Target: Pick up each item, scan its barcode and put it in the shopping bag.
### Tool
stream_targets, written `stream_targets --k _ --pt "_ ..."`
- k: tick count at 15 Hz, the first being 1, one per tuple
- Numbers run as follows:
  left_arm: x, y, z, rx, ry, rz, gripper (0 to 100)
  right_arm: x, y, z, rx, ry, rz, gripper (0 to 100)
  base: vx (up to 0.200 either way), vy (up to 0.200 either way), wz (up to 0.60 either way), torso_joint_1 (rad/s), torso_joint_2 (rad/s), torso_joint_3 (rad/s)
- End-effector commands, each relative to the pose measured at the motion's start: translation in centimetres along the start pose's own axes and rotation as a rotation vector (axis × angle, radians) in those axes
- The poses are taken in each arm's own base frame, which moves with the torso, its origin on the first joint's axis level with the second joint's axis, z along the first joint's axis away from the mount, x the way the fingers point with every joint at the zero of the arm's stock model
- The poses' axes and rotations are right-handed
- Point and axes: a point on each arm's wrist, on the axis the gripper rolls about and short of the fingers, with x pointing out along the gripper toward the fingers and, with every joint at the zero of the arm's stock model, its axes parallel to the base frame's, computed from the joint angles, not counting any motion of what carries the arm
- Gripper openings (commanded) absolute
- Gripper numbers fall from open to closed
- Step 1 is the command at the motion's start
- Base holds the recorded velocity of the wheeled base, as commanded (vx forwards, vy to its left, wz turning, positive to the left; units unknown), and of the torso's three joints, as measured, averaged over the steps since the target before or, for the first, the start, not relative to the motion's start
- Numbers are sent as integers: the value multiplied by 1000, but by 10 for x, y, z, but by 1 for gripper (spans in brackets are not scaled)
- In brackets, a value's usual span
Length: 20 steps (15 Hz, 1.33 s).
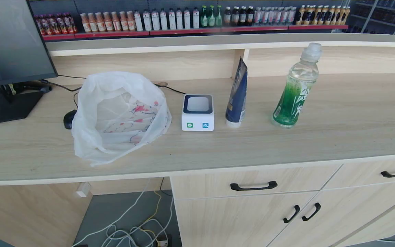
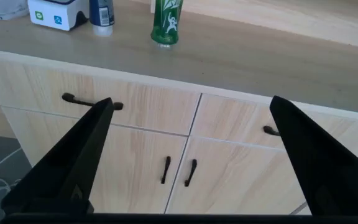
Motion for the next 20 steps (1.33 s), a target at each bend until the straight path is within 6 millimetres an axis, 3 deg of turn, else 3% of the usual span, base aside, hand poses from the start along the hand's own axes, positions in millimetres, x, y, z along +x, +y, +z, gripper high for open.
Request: stream_targets --k 1,8,12,15,18,20 --pt "0 0 0 -1 0 0 100 18 -6 19 3 53 36 100 0 0 0 0 0 0" --pt "0 0 0 -1 0 0 100 62 -12 34 32 50 225 100 0 0 0 0 0 0" --pt "0 0 0 -1 2 2 100 99 -4 41 121 43 387 100 0 0 0 0 0 0" --pt "0 0 0 -1 2 0 100 147 22 52 233 -1 554 100 0 0 0 0 0 0" --pt "0 0 0 -1 2 2 100 183 51 54 272 -48 635 100 0 0 0 0 0 0" --pt "0 0 0 -1 0 0 100 192 56 57 273 -55 603 100 0 0 0 0 0 0"
